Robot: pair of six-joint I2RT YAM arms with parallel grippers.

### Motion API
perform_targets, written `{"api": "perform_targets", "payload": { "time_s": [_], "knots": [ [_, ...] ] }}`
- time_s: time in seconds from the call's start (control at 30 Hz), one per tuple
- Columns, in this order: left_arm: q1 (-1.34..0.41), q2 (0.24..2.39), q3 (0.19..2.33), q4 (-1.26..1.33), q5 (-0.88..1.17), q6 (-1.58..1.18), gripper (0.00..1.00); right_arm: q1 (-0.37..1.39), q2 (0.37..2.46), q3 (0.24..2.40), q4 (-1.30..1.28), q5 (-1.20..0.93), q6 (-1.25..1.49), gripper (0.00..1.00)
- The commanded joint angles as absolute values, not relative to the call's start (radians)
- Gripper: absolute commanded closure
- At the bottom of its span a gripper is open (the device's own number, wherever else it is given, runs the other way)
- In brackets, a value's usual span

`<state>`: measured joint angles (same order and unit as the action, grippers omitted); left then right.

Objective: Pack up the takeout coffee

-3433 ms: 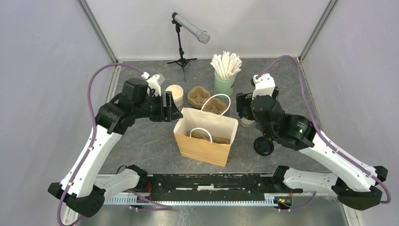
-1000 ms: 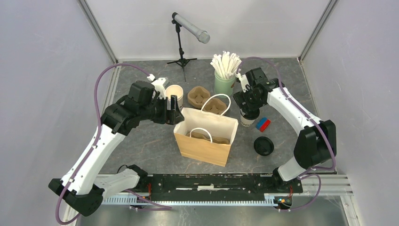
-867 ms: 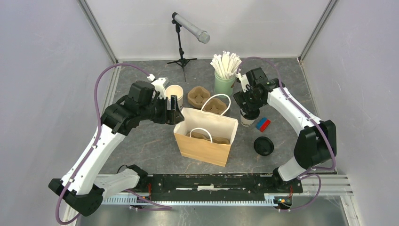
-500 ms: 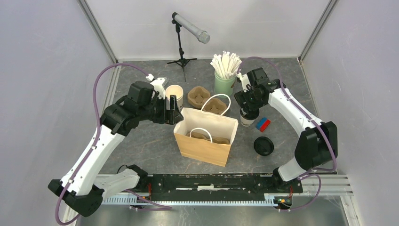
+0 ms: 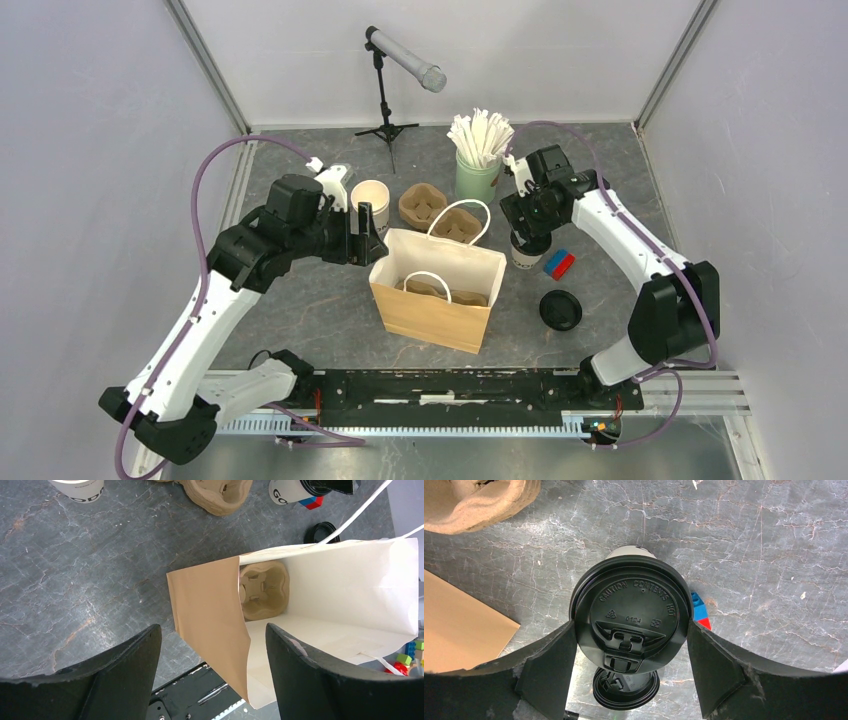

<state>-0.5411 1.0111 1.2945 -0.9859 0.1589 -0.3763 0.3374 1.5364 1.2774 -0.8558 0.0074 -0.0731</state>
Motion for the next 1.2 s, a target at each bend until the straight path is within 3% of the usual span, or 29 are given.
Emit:
{"api": "perform_targets", "payload": {
  "time_s": [0.0,0.37,0.7,0.83,1.0,1.17],
  "knots": [
    [-0.546,0.997,1.322,-0.965,0.153,-0.331,0.18,0.332,1.496,1.298,-0.872,0.013,-0.072,0.27],
    [-0.547,1.019,1.337,-0.973,0.177,-0.333,0.18,0.336,1.369,1.581,-1.056,-0.042,-0.002,0.3],
    [-0.547,1.043,1.364,-1.014,0.161,-0.318,0.18,0.365,1.319,1.993,-1.1,-0.196,0.103,0.33],
    [-0.546,1.051,1.381,-1.016,0.17,-0.331,0.18,0.385,1.242,1.943,-0.91,-0.337,0.189,0.34],
    [-0.546,1.06,1.41,-1.017,0.175,-0.367,0.19,0.44,1.089,1.706,-0.601,-0.478,0.275,0.34],
    [-0.547,1.065,1.424,-1.017,0.183,-0.402,0.19,0.493,1.048,1.605,-0.586,-0.528,0.242,0.35]
  ]
}}
